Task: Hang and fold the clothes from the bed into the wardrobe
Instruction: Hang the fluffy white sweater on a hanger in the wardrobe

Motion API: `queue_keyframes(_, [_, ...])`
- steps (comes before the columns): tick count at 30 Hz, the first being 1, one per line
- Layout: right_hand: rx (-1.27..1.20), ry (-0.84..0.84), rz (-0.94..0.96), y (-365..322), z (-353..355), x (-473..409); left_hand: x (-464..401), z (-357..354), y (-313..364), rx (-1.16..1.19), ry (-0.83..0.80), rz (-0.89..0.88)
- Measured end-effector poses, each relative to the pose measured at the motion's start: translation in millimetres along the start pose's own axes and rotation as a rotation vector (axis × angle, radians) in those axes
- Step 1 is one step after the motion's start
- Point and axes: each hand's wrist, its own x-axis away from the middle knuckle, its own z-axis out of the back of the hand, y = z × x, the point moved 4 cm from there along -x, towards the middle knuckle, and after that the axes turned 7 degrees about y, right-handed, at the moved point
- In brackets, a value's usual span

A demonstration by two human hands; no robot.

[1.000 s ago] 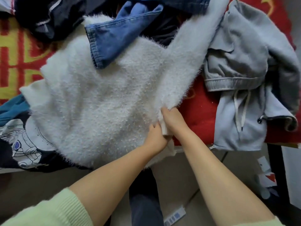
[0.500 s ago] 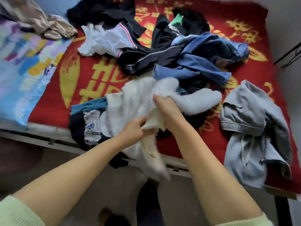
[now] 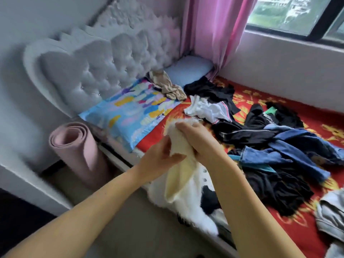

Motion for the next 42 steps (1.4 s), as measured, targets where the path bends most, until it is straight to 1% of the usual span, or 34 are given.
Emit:
queue_keyframes(2, [0.164,-0.065,0.111,-16.2,-24.4,17.4,15.1,27.0,4.0,-0.115,0.073,-0.001])
queue_keyframes(4, [0.31,-0.154,0.245,-29.3,-52.4,31.8,34.4,50.8,5.8,-0.094,0.168,0.0])
queue_keyframes(6, [0.348,-0.248,0.387,-37.2,-75.6,42.5,53.8,70.0,9.5,0.089,0.285,0.049])
queue_keyframes(8, [0.297,-0.371,0.505,-41.5,-96.1,54.7,73.3,89.5,11.8,0.34,0.449,0.121])
queue_keyframes(10, [0.186,-0.544,0.528,-35.1,-118.0,69.6,94.1,111.7,17.1,0.451,0.608,0.15])
queue_keyframes(12, [0.123,-0.777,0.509,-16.5,-143.6,81.9,113.6,136.3,15.6,0.393,0.787,0.186])
queue_keyframes(13, [0.15,-0.834,0.511,-3.5,-156.3,83.7,123.6,147.8,11.2,0.342,0.878,0.214])
queue_keyframes(14, [0.207,-0.824,0.529,9.6,-167.0,82.3,132.6,157.2,7.2,0.315,0.942,0.238])
queue_keyframes(16, [0.32,-0.738,0.538,26.5,-186.4,76.1,151.0,171.6,4.9,0.283,0.967,0.28])
queue_keyframes(18, [0.376,-0.741,0.568,32.1,-210.1,78.4,177.3,187.8,0.8,0.188,1.021,0.309])
queue_keyframes(20, [0.382,-0.786,0.643,23.3,-234.5,92.1,207.1,207.4,0.2,0.022,1.101,0.346])
queue_keyframes(21, [0.369,-0.801,0.703,15.0,-244.9,100.8,222.7,216.8,-0.9,-0.127,1.133,0.386])
queue_keyframes(22, [0.367,-0.826,0.777,7.0,-257.6,112.2,241.5,226.9,-2.7,-0.303,1.14,0.449])
queue_keyframes(23, [0.379,-0.855,0.852,-0.9,-269.0,124.6,258.3,234.9,-3.9,-0.459,1.105,0.513])
queue_keyframes(25, [0.449,-0.944,0.98,-15.0,-290.1,151.4,286.6,247.4,-6.3,-0.687,0.981,0.594])
queue_keyframes(26, [0.508,-1.002,1.019,-20.5,-299.9,163.2,295.7,251.6,-6.3,-0.746,0.893,0.626])
queue_keyframes(27, [0.573,-1.069,1.037,-25.6,-311.1,176.1,303.6,258.7,-11.1,-0.757,0.803,0.649])
queue_keyframes(28, [0.628,-1.128,1.06,-30.9,-321.5,188.1,307.1,266.6,-14.0,-0.695,0.727,0.625])
queue_keyframes(30, [0.727,-1.214,1.094,-43.8,-345.3,206.4,310.6,285.2,-14.3,-0.451,0.631,0.505])
queue_keyframes(31, [0.779,-1.241,1.092,-51.3,-356.4,215.3,314.3,296.0,-16.9,-0.339,0.594,0.508])
queue_keyframes(32, [0.819,-1.257,1.083,-57.6,-369.1,222.0,319.9,308.2,-23.0,-0.251,0.576,0.553])
queue_keyframes(34, [0.883,-1.289,1.056,-68.5,-392.3,229.0,333.1,333.0,-37.4,-0.146,0.563,0.712])
queue_keyframes(35, [0.913,-1.312,1.051,-72.1,-402.3,231.3,339.2,345.9,-44.6,-0.13,0.581,0.775])
queue_keyframes(36, [0.942,-1.331,1.032,-74.3,-412.9,231.7,344.5,360.6,-48.4,-0.142,0.618,0.8])
queue_keyframes(37, [0.949,-1.333,0.989,-76.8,-425.4,230.8,350.5,378.1,-51.6,-0.181,0.679,0.802])
queue_keyframes(39, [0.896,-1.266,0.907,-83.3,-445.2,226.7,359.6,410.2,-50.4,-0.347,0.792,0.766])
queue_keyframes(40, [0.888,-1.207,0.908,-86.0,-453.1,223.6,363.3,423.9,-47.2,-0.464,0.82,0.757])
queue_keyframes(41, [0.912,-1.138,0.95,-88.6,-459.2,221.4,368.3,435.1,-44.3,-0.559,0.838,0.766])
queue_keyframes(42, [0.965,-1.069,1.009,-90.3,-465.8,220.0,374.0,446.2,-43.3,-0.602,0.862,0.779])
